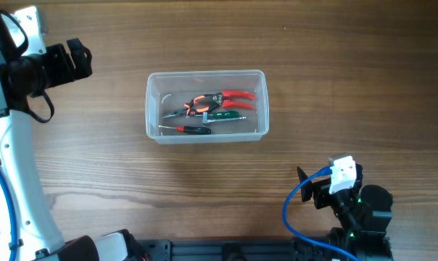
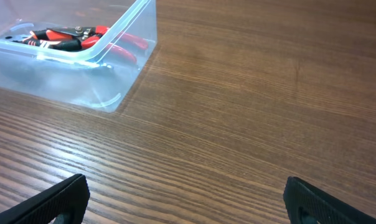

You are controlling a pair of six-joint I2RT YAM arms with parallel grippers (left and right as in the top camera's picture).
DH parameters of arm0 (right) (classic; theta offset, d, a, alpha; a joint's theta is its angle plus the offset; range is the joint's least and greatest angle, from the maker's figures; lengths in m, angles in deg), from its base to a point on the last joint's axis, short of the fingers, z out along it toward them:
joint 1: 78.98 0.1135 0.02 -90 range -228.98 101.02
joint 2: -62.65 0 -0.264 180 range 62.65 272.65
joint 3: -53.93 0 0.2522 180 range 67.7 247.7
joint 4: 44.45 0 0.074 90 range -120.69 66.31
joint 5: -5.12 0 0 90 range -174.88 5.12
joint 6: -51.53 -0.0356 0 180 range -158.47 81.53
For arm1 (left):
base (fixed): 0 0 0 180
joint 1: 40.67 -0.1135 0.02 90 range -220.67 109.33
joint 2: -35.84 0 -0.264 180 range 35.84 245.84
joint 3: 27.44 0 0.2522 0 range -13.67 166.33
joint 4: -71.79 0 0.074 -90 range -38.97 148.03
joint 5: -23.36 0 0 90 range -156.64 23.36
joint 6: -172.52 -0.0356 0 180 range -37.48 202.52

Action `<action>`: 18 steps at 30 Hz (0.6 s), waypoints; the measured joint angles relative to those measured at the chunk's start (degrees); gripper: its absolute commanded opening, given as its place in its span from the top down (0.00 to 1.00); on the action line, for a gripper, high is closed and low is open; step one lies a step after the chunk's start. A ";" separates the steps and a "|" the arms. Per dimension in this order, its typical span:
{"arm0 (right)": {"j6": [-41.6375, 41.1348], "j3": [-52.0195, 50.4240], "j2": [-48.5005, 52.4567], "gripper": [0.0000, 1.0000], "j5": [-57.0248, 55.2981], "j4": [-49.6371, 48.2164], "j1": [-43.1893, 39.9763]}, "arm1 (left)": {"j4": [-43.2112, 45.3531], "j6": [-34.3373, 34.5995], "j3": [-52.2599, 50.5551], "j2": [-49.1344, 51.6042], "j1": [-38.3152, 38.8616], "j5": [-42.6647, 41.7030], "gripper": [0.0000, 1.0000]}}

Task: Pack container

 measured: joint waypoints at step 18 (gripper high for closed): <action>0.00 0.00 -0.07 0.00 0.00 0.02 0.00 | 0.20 0.02 -7.23 -15.12 7.89 0.13 0.00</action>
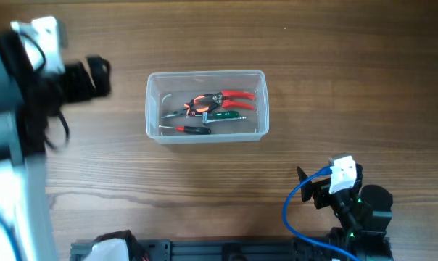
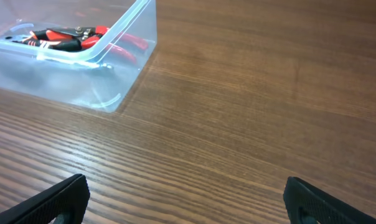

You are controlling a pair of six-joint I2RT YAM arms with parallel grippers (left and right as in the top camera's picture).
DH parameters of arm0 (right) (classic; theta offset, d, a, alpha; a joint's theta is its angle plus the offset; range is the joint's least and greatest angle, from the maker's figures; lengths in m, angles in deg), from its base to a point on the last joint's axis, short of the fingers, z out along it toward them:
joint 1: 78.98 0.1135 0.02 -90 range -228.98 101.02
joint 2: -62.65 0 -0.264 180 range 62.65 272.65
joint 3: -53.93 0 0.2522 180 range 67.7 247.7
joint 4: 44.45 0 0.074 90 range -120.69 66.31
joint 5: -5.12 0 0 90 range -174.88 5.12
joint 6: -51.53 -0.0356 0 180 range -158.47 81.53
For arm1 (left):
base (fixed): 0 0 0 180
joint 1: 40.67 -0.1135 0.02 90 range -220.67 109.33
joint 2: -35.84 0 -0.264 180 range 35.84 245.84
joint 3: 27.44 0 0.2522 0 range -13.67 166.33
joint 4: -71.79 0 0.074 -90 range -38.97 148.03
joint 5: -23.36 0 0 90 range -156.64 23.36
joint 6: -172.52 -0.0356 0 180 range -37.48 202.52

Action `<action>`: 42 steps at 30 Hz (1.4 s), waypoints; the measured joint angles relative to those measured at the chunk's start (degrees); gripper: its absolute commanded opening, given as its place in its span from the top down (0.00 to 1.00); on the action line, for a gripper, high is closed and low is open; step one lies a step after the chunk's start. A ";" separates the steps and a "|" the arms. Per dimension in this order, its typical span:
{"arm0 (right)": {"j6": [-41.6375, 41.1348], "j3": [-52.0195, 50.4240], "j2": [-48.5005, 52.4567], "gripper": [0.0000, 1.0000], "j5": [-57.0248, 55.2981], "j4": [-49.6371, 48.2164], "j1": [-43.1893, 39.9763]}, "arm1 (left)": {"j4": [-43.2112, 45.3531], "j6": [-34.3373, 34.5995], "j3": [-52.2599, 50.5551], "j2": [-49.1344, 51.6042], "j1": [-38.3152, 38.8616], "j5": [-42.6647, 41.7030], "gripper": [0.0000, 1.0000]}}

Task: Pack container

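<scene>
A clear plastic container [image 1: 155,109] stands in the middle of the wooden table. Inside lie red-handled pliers [image 1: 226,97], a green-handled tool [image 1: 222,114] and a small dark screwdriver [image 1: 190,129]. In the right wrist view the container [image 2: 122,68] is at upper left with the pliers [image 2: 63,37] showing inside. My left gripper [image 1: 97,78] is blurred at the left, apart from the container; its jaws cannot be made out. My right gripper [image 2: 186,198] rests low near the front right, open, with nothing between its fingers.
The right arm's base with a blue cable [image 1: 295,210] sits at the front right. The left arm's white body [image 1: 16,181] runs down the left edge. Bare wood [image 1: 335,87] lies right of the container.
My left arm has shifted right, its gripper now a little nearer the container and blurred. The right arm and the container's contents are unchanged.
</scene>
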 measured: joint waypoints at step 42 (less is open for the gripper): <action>0.00 0.00 -0.22 0.00 -0.20 -0.04 0.00 | 49.29 -3.32 -86.40 -68.78 7.56 5.05 0.00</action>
